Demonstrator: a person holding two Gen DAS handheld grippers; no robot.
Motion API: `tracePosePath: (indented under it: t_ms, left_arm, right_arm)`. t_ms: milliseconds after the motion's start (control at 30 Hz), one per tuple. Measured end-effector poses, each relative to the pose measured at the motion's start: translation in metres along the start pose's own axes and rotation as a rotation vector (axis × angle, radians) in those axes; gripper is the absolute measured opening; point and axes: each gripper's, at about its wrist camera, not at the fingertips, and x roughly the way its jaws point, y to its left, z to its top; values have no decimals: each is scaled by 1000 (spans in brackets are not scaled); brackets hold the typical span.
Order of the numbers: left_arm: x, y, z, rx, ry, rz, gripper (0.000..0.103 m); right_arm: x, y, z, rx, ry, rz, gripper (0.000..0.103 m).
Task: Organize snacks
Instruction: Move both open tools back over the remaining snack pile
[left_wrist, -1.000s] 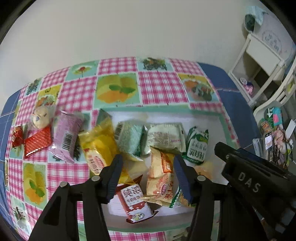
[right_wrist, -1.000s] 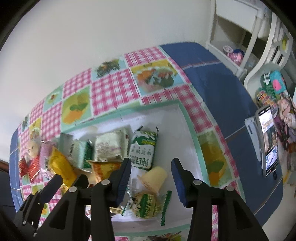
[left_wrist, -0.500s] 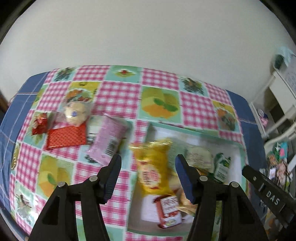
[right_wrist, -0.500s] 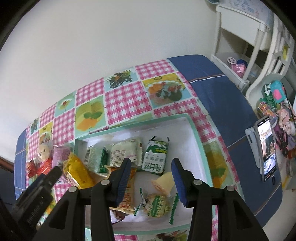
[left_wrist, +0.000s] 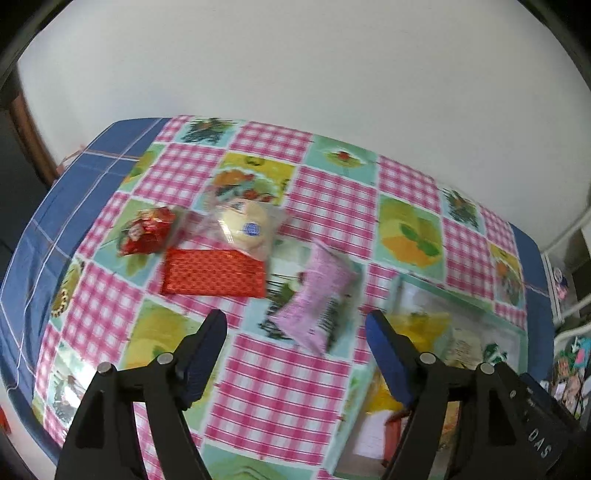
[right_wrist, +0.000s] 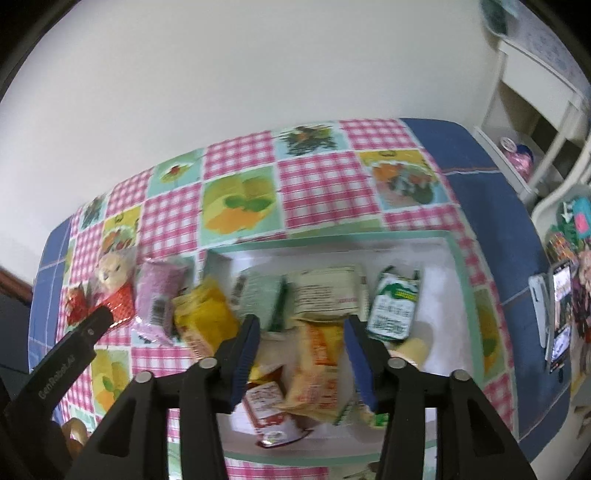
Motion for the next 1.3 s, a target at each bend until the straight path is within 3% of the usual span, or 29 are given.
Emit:
tracePosePath:
  t_ms: [133,367,467,900,1067,1167,1300]
  left_arm:
    - [0,22,5,-34,-3,47,89]
    - [0,60,12,-76,-16,129,90]
    - [-1,73,14,-81,-23,153,99]
    - [-8,130,26,-138,-44,208,100]
    - [-8,147,31,-159,-52,210,100]
    - [-6,156,34,-168,-55,207,100]
    - [0,160,38,-172,-61,192,100]
  right_arm:
    - [4,24,-2,-40,6,4,65]
    - [10,70,-11,-116,13,17,80]
    - [13,92,-16,-154,18,27,82]
    - [25,167,-34,-276,36,84,91]
    - [35,183,-38,-291,55,108,92]
    - [42,191,-40,-298,67,107,103]
    - [50,195,-39,-292,70,117,103]
